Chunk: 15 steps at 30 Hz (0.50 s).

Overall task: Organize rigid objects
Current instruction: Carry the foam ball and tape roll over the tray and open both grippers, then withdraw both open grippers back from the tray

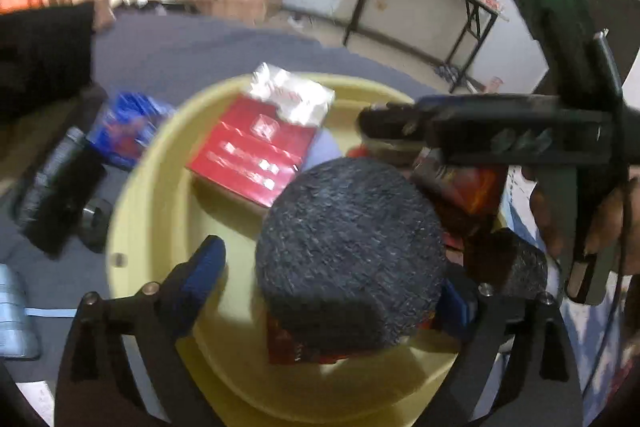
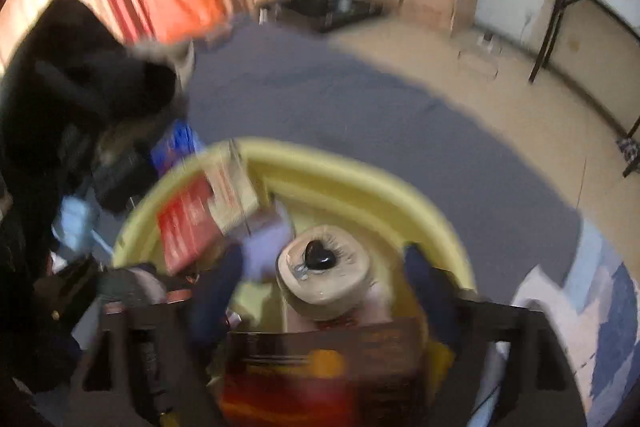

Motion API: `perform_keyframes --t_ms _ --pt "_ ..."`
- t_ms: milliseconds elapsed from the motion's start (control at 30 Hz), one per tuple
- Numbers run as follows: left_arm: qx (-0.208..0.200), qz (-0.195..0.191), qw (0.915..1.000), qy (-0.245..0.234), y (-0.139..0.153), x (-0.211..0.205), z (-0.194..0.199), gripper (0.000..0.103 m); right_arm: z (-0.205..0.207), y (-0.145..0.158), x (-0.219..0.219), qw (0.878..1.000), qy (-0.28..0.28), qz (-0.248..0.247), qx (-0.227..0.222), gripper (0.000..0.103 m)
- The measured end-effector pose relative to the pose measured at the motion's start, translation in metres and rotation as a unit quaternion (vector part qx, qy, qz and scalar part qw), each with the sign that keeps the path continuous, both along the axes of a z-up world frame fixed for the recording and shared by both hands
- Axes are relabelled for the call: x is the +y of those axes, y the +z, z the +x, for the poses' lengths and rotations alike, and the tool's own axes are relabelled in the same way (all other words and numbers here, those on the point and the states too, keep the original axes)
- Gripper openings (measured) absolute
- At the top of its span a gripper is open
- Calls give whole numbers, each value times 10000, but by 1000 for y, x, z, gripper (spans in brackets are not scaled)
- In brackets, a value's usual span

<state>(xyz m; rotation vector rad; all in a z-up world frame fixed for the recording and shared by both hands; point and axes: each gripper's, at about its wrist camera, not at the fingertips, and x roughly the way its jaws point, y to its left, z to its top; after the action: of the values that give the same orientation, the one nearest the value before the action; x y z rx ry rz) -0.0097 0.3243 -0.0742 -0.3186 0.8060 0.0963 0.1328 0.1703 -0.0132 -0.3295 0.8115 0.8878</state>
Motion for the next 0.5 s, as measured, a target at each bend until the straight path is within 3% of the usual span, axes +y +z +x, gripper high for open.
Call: perform_keyframes --t_ms 67,200,267,367,433,500 --pt "-308 15 9995 121 15 5 -15 103 0 20 -14 9991 -89 383 -150 99" --pt "-735 141 9960 486 55 7 -50 103 -23 67 -66 9919 133 1058 -684 103" --pt "-859 139 9954 404 62 -5 -62 103 -45 68 -98 9891 314 1065 -971 103" --pt "-922 124 9933 680 48 -41 -87 103 -81 35 -147 9895 492 828 -1074 103" --pt "-749 10 9949 669 31 -66 -85 103 -104 -8 -170 9926 606 451 -953 103" --pt "-488 269 9961 682 5 -97 -88 103 -118 -52 -177 9946 724 -64 -743 103"
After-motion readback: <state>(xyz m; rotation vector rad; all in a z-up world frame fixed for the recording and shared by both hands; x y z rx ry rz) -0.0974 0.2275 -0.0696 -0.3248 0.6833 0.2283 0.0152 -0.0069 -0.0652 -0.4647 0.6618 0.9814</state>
